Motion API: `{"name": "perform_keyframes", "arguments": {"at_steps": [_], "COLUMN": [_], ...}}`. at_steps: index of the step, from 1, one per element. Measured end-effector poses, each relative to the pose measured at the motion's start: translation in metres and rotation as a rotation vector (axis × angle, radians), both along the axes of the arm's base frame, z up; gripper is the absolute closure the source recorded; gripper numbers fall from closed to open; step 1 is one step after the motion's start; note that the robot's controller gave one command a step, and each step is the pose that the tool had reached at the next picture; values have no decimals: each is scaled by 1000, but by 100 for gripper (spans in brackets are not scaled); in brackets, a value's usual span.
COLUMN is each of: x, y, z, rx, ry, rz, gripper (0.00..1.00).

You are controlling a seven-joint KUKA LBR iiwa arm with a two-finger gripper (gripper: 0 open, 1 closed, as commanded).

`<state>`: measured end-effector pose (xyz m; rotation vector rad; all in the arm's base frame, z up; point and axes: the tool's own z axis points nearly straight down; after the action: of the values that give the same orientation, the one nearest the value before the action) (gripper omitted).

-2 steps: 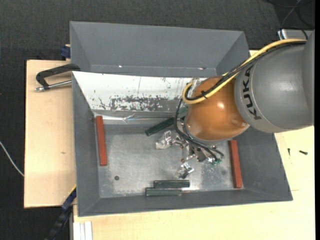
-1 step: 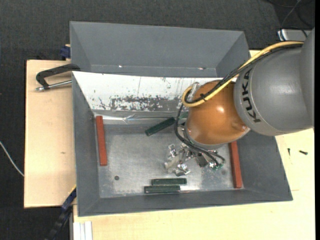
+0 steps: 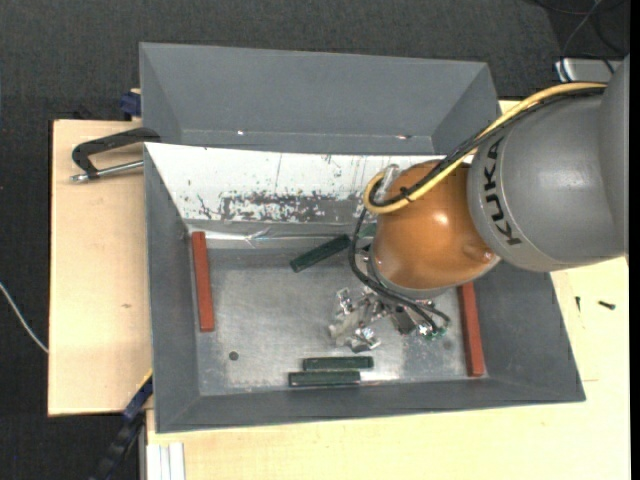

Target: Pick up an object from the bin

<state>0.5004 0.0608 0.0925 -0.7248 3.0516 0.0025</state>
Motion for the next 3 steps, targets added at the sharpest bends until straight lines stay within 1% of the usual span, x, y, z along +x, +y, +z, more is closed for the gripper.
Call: {"name": "perform_keyframes", "arguments": {"at_steps": [1,2,3], "x": [0,1,25], "y": [0,13,29], "z": [0,22,23], "rx": [0,-1,0], "ry": [0,0,-1], "rz": [0,23,-17], "gripper": [100,100,100]}}
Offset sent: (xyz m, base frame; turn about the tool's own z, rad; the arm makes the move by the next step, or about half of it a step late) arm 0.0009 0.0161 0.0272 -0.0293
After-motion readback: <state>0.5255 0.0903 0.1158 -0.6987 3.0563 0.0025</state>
